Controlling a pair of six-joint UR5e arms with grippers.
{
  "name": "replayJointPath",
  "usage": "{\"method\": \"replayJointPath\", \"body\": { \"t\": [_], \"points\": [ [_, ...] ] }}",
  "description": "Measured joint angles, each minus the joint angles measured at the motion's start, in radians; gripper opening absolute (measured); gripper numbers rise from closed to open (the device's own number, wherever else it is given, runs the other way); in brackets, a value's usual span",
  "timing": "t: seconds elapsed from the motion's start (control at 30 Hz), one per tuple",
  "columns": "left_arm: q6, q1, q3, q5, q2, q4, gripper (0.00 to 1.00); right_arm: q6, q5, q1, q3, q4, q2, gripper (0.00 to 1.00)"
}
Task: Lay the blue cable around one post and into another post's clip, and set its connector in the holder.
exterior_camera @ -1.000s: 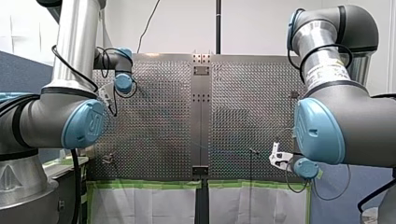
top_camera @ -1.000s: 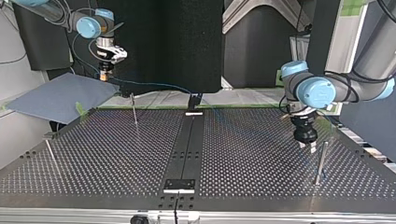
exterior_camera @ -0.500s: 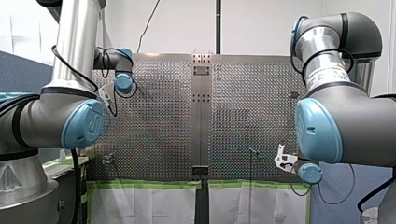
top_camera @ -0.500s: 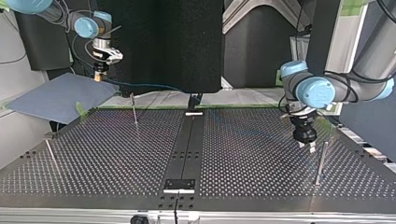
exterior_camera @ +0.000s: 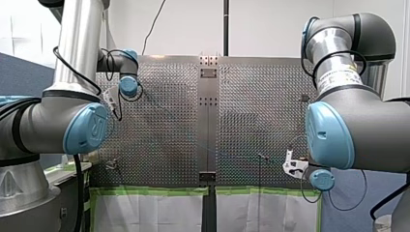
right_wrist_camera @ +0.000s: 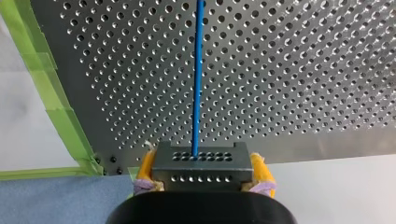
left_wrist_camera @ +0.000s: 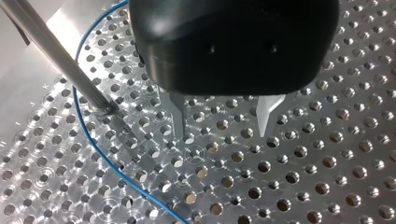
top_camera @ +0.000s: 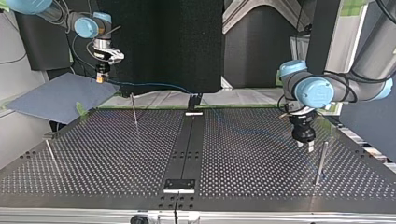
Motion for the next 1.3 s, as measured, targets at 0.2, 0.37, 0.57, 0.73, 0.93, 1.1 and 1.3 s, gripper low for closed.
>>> {"method": "replayJointPath", "body": {
  "t": [0.2,0.37,0.57,0.73,0.93,1.1,1.3],
  "points": [
    [-0.045,-0.001,-0.002,0.000,0.000,-0.020,0.87,0.000,-0.004,0.002,0.000,0.009,0.000,0.00],
    [-0.090,0.013,-0.033,0.000,0.026,-0.024,0.87,0.000,-0.004,0.004,0.000,0.012,0.000,0.00],
    [-0.145,0.029,-0.086,0.001,0.078,0.022,0.87,0.000,-0.002,0.007,0.000,0.016,0.000,0.00],
    [-0.183,0.040,-0.128,-0.014,0.120,0.051,0.90,0.001,-0.001,0.009,0.000,0.019,0.000,0.00],
    [-0.202,0.052,-0.178,-0.040,0.170,0.032,0.99,0.003,0.001,0.010,0.000,0.020,0.000,0.00],
    [-0.196,0.056,-0.217,-0.058,0.209,-0.004,0.99,0.003,0.001,0.010,0.000,0.020,0.000,0.00],
    [-0.180,0.058,-0.270,-0.084,0.262,-0.055,0.99,0.001,0.001,0.011,0.000,0.021,0.000,0.00]
  ]
}}
